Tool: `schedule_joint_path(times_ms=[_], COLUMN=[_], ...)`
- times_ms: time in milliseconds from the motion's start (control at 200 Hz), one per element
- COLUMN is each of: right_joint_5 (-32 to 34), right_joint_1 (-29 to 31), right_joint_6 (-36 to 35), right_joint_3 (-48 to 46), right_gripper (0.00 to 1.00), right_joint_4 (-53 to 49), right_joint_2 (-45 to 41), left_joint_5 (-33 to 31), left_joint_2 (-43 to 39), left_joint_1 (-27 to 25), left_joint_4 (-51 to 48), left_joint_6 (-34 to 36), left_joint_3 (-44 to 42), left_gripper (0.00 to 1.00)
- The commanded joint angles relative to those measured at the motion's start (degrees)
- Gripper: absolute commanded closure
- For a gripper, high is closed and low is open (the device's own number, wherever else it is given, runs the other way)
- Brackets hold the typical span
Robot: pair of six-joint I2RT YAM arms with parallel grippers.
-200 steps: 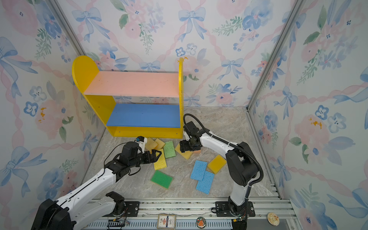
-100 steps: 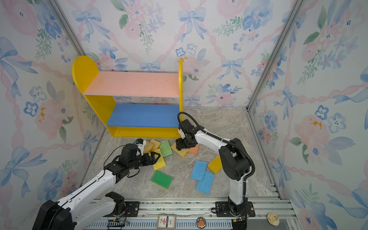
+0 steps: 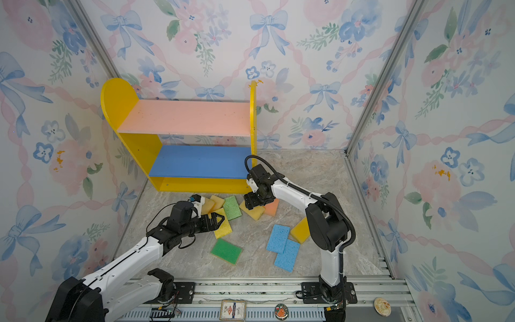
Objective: Place and organize the cleaning sponges onto the shelf
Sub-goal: 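Lower the right gripper and grasp the pale yellow sponge near the orange one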
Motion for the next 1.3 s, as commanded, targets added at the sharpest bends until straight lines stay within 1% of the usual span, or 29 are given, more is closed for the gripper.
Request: schedule_joint_path(times_ms=[0,95,255,415,560,790,870,1055,1295], right_joint_5=[-1.6,-3.6,-6.5,-8.5,-8.4,-6.1,-6.5,-5.8,-8.3], right_joint_1=[-0.5,-1.7,-4.1,-4.9,-5.6,-7.9,-8.7,-8.5,-8.5], right_joint_6=[-3.5,-3.6,-3.4,-3.6,-3.5,-1.5,-0.8,-1.6,-0.5], right_joint_3=[2.4,2.6,2.0,1.6,0.9,-3.9,-5.3,-5.2,-7.4], right_gripper=[0.19,0.19,0.22,0.24,0.25,0.25,0.26,0.27,0.39], right_joint_4=[-1.6,-1.1,0.4,1.1,0.9,2.9,4.0,2.7,5.0], right_joint_2=[1.9,2.5,3.6,4.8,5.7,3.5,3.1,3.7,2.6], left_joint_5=[0.7,0.7,0.7,0.4,0.5,0.5,0.5,0.8,0.6], left_joint_2=[-0.1,-0.4,-0.7,-0.4,0.3,-0.2,-0.2,-0.8,-2.3], left_joint_1=[0.5,0.5,0.5,0.6,0.6,0.6,0.6,0.6,0.6], left_joint_4=[0.5,0.5,0.5,0.4,0.5,0.4,0.5,0.5,0.5], left_joint_6=[-0.8,-1.0,-1.2,-1.1,-1.2,-1.5,-1.8,-2.4,-3.1], left_joint_3=[0.6,0.3,0.1,0.2,0.7,0.7,0.5,0.3,-0.4], left_gripper=[0.02,0.02,0.02,0.02,0.02,0.02,0.02,0.02,0.02])
